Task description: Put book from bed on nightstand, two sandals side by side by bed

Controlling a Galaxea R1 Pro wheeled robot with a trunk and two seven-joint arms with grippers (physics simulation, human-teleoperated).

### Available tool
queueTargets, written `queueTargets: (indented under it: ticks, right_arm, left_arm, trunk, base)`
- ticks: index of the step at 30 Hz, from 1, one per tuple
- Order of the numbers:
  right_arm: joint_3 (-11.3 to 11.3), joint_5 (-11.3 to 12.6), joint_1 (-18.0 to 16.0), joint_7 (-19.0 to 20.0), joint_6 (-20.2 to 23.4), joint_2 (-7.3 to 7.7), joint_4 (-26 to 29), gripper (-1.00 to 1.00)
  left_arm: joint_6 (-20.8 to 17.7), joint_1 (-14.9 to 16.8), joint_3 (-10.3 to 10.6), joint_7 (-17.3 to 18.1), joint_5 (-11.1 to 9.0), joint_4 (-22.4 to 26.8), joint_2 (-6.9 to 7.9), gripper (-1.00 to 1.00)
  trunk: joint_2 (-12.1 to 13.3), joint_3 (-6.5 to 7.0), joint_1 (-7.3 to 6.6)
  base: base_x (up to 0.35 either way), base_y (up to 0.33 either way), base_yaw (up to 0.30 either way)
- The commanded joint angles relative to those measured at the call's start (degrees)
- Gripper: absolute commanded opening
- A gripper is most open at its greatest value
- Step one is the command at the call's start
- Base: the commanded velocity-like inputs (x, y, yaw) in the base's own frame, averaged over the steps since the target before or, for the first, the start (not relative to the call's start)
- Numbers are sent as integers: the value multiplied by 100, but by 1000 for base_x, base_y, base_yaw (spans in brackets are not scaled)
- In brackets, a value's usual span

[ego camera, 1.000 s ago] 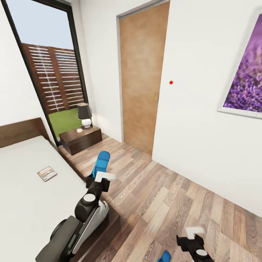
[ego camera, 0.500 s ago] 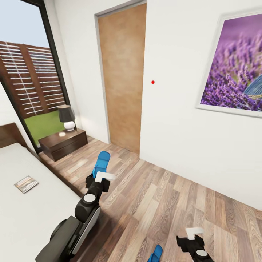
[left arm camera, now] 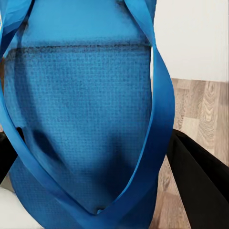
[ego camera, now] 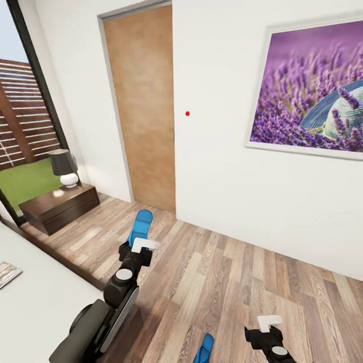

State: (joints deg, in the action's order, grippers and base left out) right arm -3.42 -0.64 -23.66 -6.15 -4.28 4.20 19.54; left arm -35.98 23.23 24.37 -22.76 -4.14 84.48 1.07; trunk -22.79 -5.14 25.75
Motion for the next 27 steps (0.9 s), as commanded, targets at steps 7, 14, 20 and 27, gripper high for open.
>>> queueTargets:
  ticks: [7,14,20,27]
  right_arm:
    - [-36,-6,-7,-36,-11,2,-11,100]
    - [-36,-9,-7,-36,-11,-5,-11,100]
    - [-36,-11,-7,-36,-11,-6,-9,100]
    - [-42,-14,-7,-36,-11,-13,-6,100]
  left_arm:
    - [-23,7,15,-53,-36,4,7,-100]
    - [-23,7,15,-53,-33,-2,7,-100]
    - [-23,7,15,-53,-30,-2,7,-100]
    - [-23,7,18,-54,-26,-15,7,-100]
  trunk:
    - [-13,-13,4]
    - [-13,-13,4]
    - [-13,-13,4]
    - [-13,-13,4]
  base:
    - [0,47,-291]
    - [7,75,-291]
    - [36,148,-270]
    - [112,116,-169]
